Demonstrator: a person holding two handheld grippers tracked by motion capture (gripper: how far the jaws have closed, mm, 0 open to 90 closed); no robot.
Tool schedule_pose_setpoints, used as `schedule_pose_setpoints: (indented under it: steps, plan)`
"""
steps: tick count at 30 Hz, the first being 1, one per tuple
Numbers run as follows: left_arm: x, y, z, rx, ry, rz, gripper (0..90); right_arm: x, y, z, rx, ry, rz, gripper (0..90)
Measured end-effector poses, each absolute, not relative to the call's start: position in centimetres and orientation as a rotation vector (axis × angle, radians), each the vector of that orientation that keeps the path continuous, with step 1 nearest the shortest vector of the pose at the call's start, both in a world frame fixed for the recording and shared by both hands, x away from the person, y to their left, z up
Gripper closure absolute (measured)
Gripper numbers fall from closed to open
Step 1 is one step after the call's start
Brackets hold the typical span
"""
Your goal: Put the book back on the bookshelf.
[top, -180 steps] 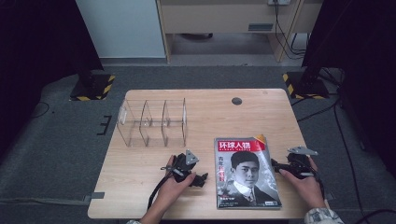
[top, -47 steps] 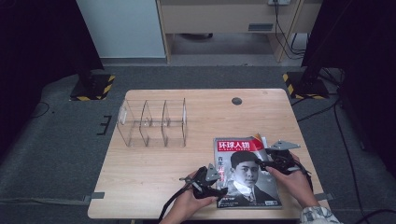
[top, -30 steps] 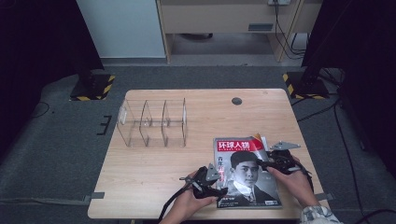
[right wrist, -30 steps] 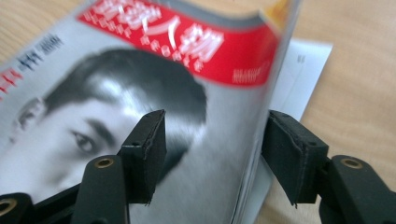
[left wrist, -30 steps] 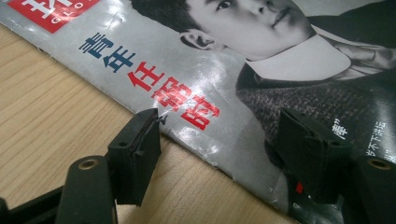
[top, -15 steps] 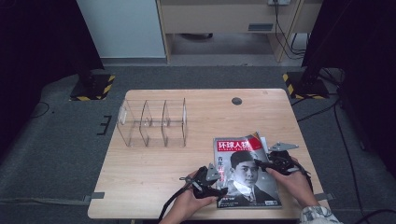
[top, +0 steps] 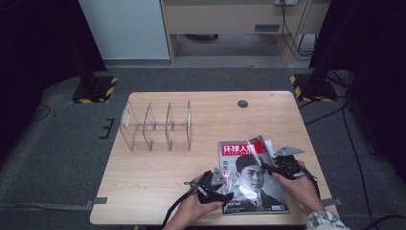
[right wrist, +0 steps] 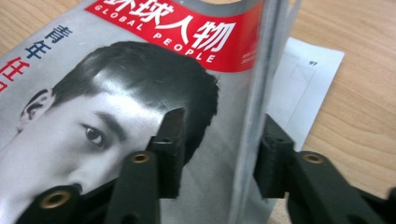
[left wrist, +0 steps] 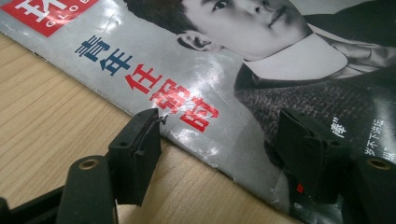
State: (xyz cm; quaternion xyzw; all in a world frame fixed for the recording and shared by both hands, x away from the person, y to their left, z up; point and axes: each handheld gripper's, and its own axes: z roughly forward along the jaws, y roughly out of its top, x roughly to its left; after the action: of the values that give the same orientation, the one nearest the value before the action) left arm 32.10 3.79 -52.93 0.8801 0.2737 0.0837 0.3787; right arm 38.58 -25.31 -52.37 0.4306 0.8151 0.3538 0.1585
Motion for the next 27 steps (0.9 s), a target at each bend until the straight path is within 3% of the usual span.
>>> schedule_pose_setpoints:
  steps: [4, 11, 18, 27]
  plan:
    - [32.1, 3.8, -52.9, 2.247, 0.698, 0.213, 30.4, 38.6, -25.2, -52.4, 1.233, 2.324, 1.008, 57.7]
    - [32.2, 3.8, -53.0, 2.25, 0.69, 0.212, 30.6, 38.4, -25.0, -52.0, 1.191, 2.306, 0.98, 72.0]
    - [32.3, 3.8, -52.9, 2.252, 0.687, 0.209, 30.9, 38.5, -24.8, -52.3, 1.222, 2.314, 0.986, 62.3]
    - [32.2, 3.9, -53.1, 2.232, 0.686, 0.209, 30.7, 38.5, -24.8, -51.4, 1.243, 2.296, 0.994, 85.4]
